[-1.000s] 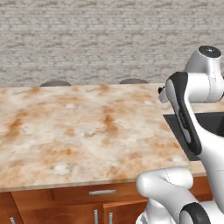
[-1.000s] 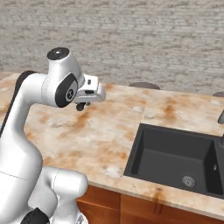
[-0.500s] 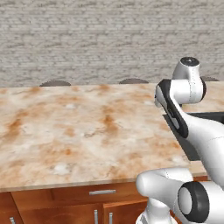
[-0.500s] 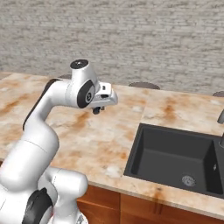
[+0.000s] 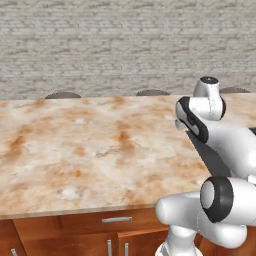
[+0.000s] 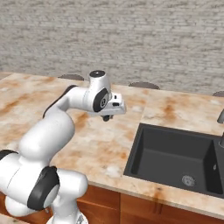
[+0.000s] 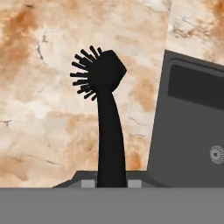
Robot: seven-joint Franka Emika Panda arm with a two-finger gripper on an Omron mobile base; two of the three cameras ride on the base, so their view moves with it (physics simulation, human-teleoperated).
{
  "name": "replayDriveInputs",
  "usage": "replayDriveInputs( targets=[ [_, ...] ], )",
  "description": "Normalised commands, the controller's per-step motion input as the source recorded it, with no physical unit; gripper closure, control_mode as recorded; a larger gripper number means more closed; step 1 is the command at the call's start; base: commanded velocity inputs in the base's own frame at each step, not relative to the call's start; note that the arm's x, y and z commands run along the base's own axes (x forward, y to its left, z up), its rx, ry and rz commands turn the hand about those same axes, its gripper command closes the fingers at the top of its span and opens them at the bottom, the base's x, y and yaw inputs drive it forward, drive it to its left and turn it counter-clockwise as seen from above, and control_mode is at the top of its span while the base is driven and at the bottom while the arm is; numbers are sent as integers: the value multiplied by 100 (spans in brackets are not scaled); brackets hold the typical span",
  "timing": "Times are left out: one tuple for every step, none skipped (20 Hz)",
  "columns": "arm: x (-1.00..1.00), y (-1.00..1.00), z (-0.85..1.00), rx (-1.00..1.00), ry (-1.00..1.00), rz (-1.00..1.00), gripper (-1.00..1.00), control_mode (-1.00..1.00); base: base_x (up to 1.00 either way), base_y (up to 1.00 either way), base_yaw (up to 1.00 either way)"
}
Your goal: Locate and retrieve the dish brush and dish brush from the cabinet. Place them next to the sink.
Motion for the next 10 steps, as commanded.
replayDriveInputs(
  targets=[
    [52, -17, -62, 0, 3, 0, 100, -100, 0, 0, 0],
    [50, -21, -65, 0, 1, 0, 100, -100, 0, 0, 0],
    [49, -20, -65, 0, 0, 0, 100, -100, 0, 0, 0],
    [48, -20, -64, 0, 0, 1, 100, -100, 0, 0, 0],
    [45, -24, -62, 1, 0, 1, 100, -100, 0, 0, 0],
    [41, -22, -65, 1, -2, 1, 100, -100, 0, 0, 0],
    [44, -24, -69, 1, 0, 1, 100, -100, 0, 0, 0],
    [44, -24, -70, 0, 0, 0, 100, -100, 0, 0, 0],
    [44, -26, -74, 0, 0, 0, 100, -100, 0, 0, 0],
    [43, -25, -75, 0, 0, 0, 100, -100, 0, 0, 0]
  ],
)
